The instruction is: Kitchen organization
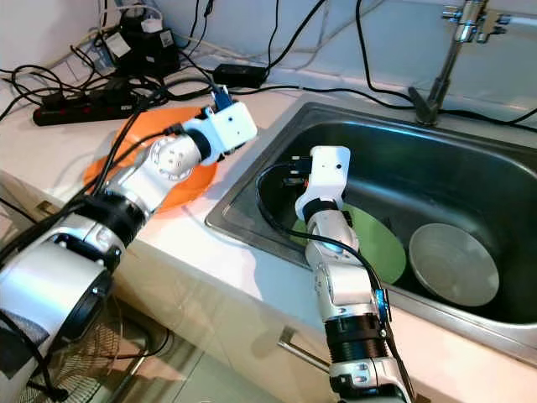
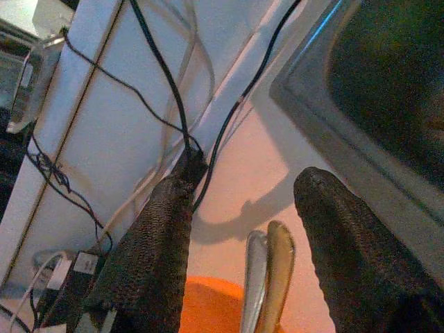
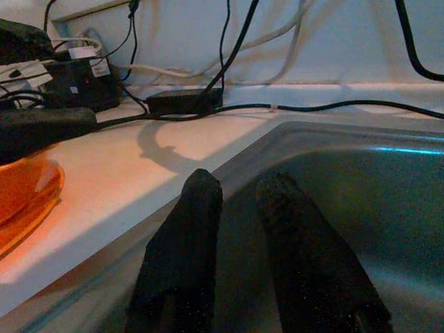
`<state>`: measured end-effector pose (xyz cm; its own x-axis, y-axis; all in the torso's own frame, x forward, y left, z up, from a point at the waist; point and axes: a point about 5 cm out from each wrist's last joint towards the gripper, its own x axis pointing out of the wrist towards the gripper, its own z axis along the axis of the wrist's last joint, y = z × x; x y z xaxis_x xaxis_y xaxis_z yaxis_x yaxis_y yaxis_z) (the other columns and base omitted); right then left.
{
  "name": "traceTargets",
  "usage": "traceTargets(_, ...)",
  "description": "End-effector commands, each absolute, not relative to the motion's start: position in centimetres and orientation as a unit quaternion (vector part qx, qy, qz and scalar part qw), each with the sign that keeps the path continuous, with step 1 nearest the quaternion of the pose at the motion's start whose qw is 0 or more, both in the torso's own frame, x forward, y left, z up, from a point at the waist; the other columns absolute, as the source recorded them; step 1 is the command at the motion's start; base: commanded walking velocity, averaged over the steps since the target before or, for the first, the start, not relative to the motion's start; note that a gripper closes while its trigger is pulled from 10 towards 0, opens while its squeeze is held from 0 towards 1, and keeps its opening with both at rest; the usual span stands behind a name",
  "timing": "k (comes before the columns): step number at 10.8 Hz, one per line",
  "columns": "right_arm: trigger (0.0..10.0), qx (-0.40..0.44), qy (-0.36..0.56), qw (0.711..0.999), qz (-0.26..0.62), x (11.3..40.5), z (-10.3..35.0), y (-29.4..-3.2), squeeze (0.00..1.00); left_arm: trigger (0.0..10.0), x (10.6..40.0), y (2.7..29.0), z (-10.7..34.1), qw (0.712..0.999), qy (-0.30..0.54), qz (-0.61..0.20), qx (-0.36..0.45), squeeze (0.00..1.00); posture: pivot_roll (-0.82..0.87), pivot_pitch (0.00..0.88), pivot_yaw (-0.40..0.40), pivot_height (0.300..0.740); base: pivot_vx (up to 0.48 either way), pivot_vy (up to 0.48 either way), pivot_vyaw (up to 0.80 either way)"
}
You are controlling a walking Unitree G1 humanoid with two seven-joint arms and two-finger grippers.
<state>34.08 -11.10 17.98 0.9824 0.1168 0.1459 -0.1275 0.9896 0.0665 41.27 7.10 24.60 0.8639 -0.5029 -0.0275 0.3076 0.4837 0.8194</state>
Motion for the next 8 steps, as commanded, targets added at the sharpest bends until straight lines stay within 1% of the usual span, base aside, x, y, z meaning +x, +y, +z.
traceTargets(1, 10.0, 0.036, -0.066, 0.995, 0.062, 33.69, 17.93, -10.91, 0.00, 10.0, 41.51, 7.50, 24.80, 0.857, -0.101, -0.223, 0.453, 0.00, 0.07, 0.151, 0.106, 0.740, 0.000, 0.000, 0.00)
traceTargets(4, 10.0, 0.033, -0.060, 0.996, 0.053, 33.21, 17.87, -11.44, 0.00, 10.0, 41.73, 8.16, 24.33, 0.862, -0.081, -0.208, 0.455, 0.00, 0.05, 0.165, 0.110, 0.740, 0.000, 0.000, 0.00)
traceTargets(6, 10.0, 0.032, -0.057, 0.997, 0.049, 33.00, 17.79, -11.53, 0.00, 10.0, 41.70, 8.14, 24.14, 0.861, -0.079, -0.212, 0.455, 0.00, 0.05, 0.170, 0.112, 0.740, 0.000, 0.000, 0.00)
traceTargets(7, 10.0, 0.033, -0.055, 0.997, 0.047, 32.91, 17.80, -11.54, 0.00, 0.0, 41.68, 8.10, 24.08, 0.861, -0.080, -0.213, 0.456, 0.00, 0.05, 0.172, 0.116, 0.740, 0.000, 0.000, 0.00)
traceTargets(8, 10.0, 0.033, -0.055, 0.997, 0.046, 32.92, 17.81, -11.56, 0.00, 0.0, 41.68, 8.07, 24.14, 0.860, -0.082, -0.212, 0.456, 0.00, 0.05, 0.173, 0.117, 0.740, 0.000, 0.000, 0.00)
